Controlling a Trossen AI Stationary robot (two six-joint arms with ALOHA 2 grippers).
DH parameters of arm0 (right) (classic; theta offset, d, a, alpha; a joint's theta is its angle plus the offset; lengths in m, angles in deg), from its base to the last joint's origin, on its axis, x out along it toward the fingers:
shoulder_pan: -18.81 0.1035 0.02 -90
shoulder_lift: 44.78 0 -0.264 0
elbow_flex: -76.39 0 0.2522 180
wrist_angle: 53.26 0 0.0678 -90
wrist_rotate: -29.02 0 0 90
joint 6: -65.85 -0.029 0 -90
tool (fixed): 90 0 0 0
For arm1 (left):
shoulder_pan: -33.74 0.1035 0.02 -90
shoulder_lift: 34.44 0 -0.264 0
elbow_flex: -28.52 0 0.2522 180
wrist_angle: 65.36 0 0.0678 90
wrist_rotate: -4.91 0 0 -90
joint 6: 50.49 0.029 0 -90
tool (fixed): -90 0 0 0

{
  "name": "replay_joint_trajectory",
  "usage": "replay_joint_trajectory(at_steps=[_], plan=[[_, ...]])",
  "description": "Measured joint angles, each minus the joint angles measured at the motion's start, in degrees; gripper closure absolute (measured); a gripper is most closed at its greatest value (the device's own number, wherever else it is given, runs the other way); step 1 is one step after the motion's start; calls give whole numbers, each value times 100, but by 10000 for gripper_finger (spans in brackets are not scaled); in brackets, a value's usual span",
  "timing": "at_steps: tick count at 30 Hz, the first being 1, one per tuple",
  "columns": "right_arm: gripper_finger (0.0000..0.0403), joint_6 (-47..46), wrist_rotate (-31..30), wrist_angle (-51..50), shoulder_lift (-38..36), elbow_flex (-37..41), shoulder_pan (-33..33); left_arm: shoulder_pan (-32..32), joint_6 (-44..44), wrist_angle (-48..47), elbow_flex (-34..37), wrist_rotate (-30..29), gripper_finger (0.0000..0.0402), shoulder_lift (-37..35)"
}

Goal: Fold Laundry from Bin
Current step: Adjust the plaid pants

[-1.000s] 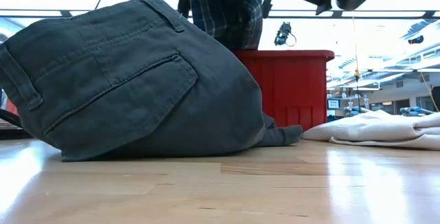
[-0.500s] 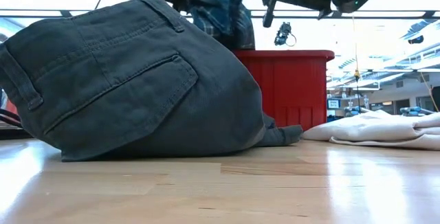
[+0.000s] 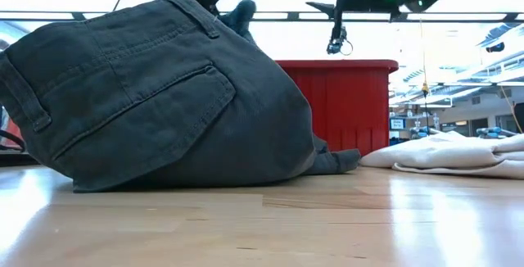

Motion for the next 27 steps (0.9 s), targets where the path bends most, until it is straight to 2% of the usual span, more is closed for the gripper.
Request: replay_joint_trajectory(at_steps=[6,10,13,19,24,27], plan=[[293,815,-567,-2591,24,-1548,-587,391,10,-505,2,473,397,221],[293,1354,-681,-4196,46,-2414,-1006,441,-18,-583,2,511,397,331],[293,2002,-660,-4842,35,-2684,-1189,437,-26,-516,2,519,397,400],[293,2897,-567,-5824,46,-2626,-1255,420,-242,-714,-214,725,397,769],[293,3387,-325,-6133,48,-2626,-1206,426,-60,-1470,-787,789,396,1107],[293,3540,-260,-6125,46,-2626,-1127,429,179,-2079,-1175,695,378,1271]])
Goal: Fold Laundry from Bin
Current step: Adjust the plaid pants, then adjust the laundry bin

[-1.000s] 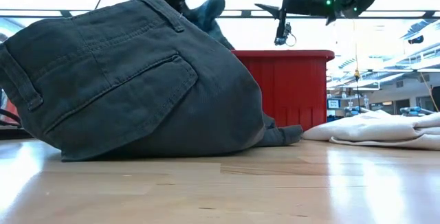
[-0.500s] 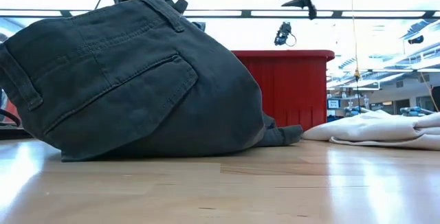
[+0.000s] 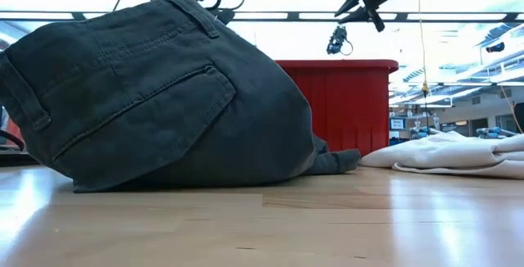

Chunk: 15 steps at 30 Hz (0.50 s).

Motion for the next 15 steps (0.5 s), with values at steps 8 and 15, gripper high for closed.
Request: replay_joint_trajectory(at_steps=[8,15], plan=[[293,369,-481,-269,-4,0,231,345,441,-1009,-825,-987,233,283],[293,1036,-957,-2001,-17,9,506,656,847,-2816,-2033,-1039,168,150]])
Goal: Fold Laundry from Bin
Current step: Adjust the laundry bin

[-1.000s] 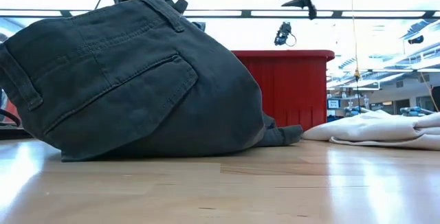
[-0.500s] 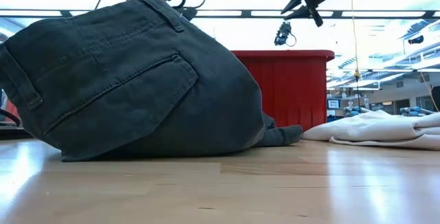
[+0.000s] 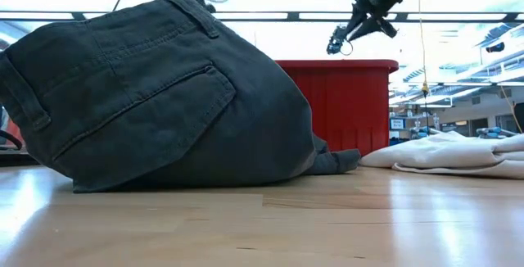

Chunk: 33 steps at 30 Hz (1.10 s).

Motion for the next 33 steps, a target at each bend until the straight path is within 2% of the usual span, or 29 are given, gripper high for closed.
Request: replay_joint_trajectory(at_steps=[3,6,9,12,14,18,23,27,30,33], plan=[[294,245,86,-362,-116,2,110,-89,199,-792,-520,18,171,-142],[298,264,808,-192,-318,2,306,-327,256,-1230,-874,296,184,-310],[311,257,1397,-97,-409,-2,813,-657,534,-1342,-965,1235,203,-531],[330,397,1228,-340,-381,2,1433,-1203,1238,-1330,-857,2253,228,-669],[350,541,1043,-472,-366,2,1822,-1637,1470,-1317,-722,2446,245,-684],[393,705,830,-598,-366,1,2473,-2322,1416,-1164,-213,2403,278,-669],[396,665,354,-906,-377,182,2948,-2827,966,-626,949,1777,323,-656],[398,283,-152,-1032,-357,887,3307,-2953,612,-251,1791,1018,364,-659],[399,105,-703,-839,-357,1456,3587,-2955,438,-95,2244,899,391,-657],[400,37,-1220,-759,-357,1856,3679,-2909,355,62,2532,834,396,-661]])
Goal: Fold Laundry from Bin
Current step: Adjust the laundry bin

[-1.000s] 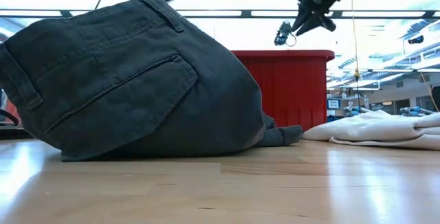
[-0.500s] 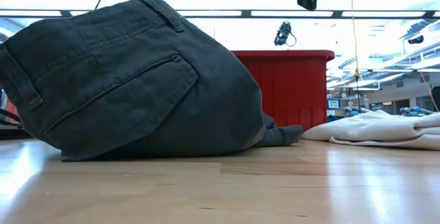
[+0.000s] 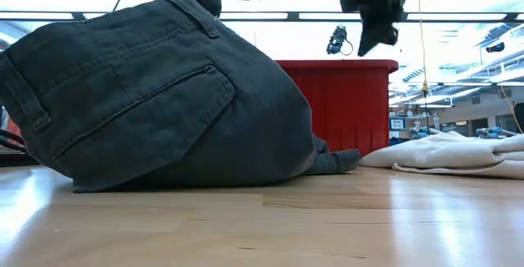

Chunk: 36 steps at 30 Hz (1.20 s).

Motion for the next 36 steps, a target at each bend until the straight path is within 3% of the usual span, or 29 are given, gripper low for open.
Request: replay_joint_trajectory(at_steps=[9,18,29,36], plan=[[401,68,-920,329,0,393,-452,554,278,697,481,-207,397,-13],[402,508,-831,707,-2,370,-1280,1229,563,1118,468,-215,397,-12],[403,1141,-742,1690,12,365,-2377,2031,929,2345,468,-217,397,8],[402,1529,-635,2313,528,361,-2851,2564,1216,3097,467,-231,397,358]])
